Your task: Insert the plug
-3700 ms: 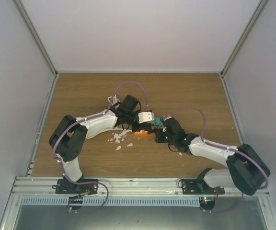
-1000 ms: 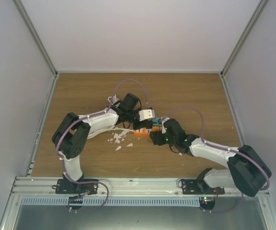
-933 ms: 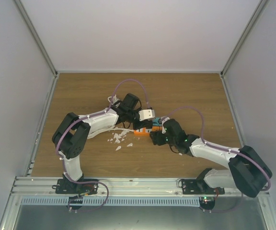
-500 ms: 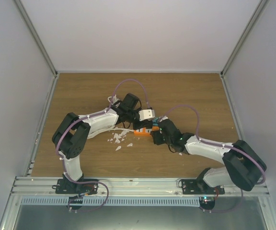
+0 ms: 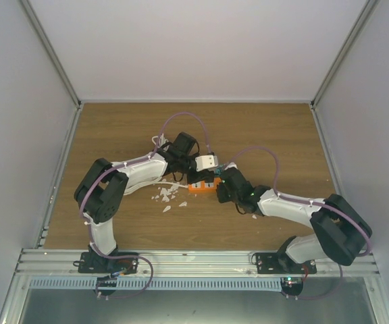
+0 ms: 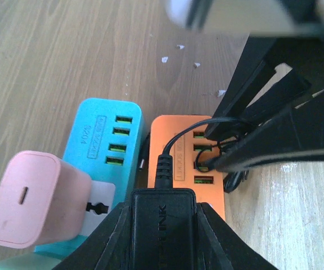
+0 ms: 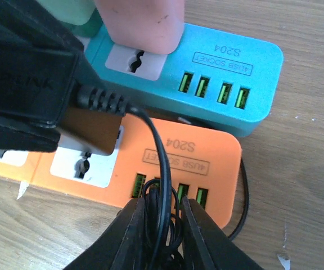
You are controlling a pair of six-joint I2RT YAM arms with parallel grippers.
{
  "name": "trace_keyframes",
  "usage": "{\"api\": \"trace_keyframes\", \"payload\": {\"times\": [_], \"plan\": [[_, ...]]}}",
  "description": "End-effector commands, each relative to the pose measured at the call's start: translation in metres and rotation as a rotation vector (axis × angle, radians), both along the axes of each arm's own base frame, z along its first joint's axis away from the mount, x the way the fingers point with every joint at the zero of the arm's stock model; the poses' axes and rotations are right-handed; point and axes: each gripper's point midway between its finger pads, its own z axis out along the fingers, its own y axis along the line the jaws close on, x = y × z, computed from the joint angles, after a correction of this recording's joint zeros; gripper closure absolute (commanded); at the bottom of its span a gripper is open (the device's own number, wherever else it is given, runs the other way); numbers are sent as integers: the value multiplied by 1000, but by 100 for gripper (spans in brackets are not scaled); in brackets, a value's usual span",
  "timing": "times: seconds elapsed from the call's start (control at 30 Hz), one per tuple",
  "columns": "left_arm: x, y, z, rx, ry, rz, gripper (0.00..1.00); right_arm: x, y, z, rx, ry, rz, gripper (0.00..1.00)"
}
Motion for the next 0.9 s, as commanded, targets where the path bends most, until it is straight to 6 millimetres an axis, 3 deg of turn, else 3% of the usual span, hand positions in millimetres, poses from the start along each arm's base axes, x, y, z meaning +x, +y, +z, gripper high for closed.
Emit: {"api": "trace_keyframes", "payload": {"times": [0.0, 0.13, 0.5, 0.73, 0.87], "plan": [[-9, 14, -27, 82, 82, 14, 100, 4, -18, -3, -73, -10, -76, 84], [-8, 15, -28, 87, 78, 19, 100, 6, -26, -1, -88, -25, -115, 89], [-1, 19, -45, 106, 83, 76, 100, 7, -22, 4, -70, -34, -104, 90], [2, 17, -36, 57, 64, 127, 100, 8, -21, 5, -68, -37, -103, 90], [4, 19, -43, 72, 59, 159, 100, 9, -20, 6, -62, -38, -98, 90]]}}
